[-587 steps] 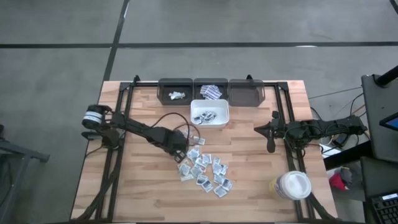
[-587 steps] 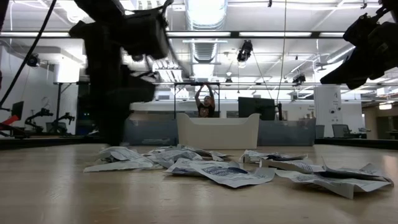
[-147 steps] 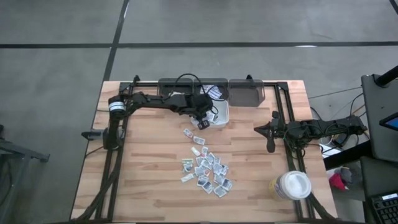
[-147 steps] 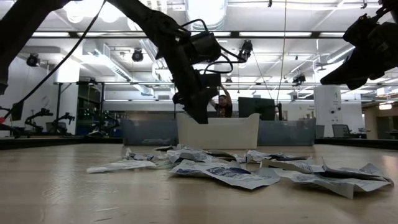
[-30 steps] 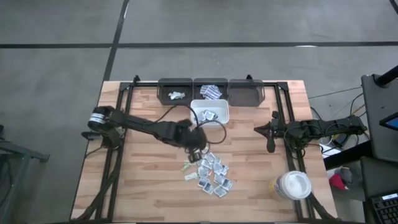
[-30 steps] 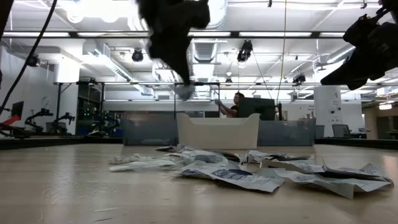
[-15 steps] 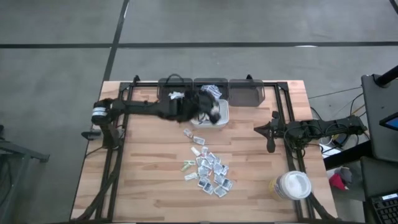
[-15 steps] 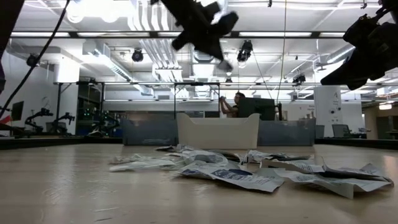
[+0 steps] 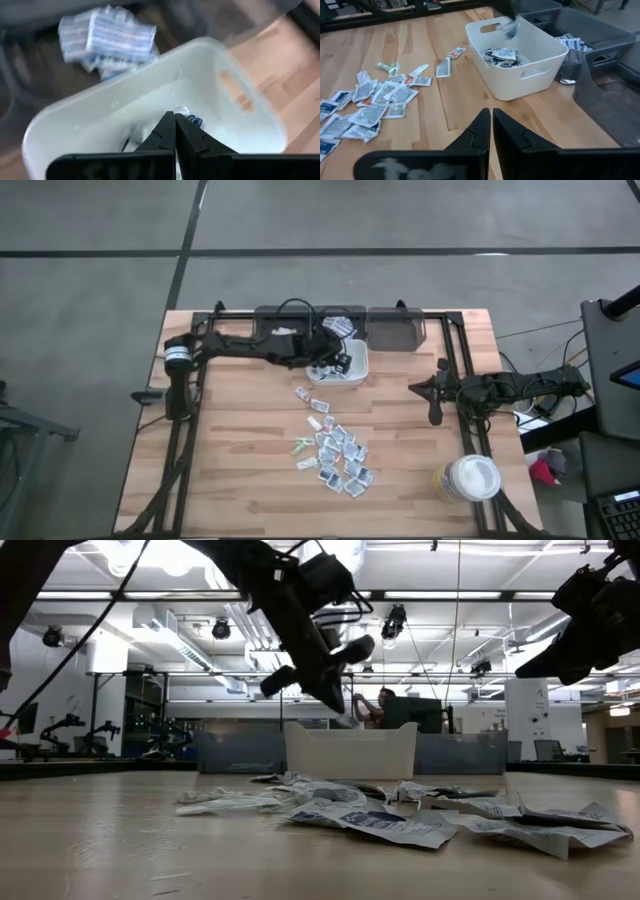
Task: Pick & Place First Aid Supplies
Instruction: Put the blue alcohol pad into the white bin
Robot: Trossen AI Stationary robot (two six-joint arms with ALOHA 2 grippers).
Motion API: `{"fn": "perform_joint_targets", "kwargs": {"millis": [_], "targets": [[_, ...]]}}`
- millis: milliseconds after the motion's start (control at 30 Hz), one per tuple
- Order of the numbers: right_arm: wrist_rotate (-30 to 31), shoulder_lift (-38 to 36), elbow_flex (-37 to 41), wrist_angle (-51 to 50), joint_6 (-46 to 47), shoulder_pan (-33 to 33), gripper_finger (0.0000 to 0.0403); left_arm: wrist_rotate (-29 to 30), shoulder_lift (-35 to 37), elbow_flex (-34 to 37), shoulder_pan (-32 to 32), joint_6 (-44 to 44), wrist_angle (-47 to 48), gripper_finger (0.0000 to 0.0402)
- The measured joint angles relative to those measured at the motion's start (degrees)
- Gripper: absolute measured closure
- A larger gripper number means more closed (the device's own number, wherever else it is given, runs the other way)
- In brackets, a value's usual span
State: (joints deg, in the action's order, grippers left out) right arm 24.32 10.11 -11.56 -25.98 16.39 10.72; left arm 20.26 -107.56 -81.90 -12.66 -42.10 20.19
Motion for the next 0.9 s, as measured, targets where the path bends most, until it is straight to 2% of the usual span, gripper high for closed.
{"fn": "perform_joint_targets", "kwargs": {"millis": [267, 633, 733, 900], "targets": [[0.3, 0.4, 0.0, 0.1, 0.1, 0.0, 0.0385, 0.1, -1.7, 1.0, 0.1, -0.1, -0.6, 0.0401], [0.3, 0.5, 0.0, 0.1, 0.1, 0.0, 0.0385, -3.8, -2.5, 1.7, 0.1, 1.6, -1.2, 0.0399], [0.3, 0.5, 0.0, 0.1, 0.1, 0.0, 0.0385, -4.2, -2.2, 1.7, 0.1, 3.3, -1.3, 0.0382], [0.3, 0.4, 0.0, 0.1, 0.1, 0.0, 0.0385, -4.2, -2.1, 1.7, 0.1, 3.6, -1.3, 0.0324]]}}
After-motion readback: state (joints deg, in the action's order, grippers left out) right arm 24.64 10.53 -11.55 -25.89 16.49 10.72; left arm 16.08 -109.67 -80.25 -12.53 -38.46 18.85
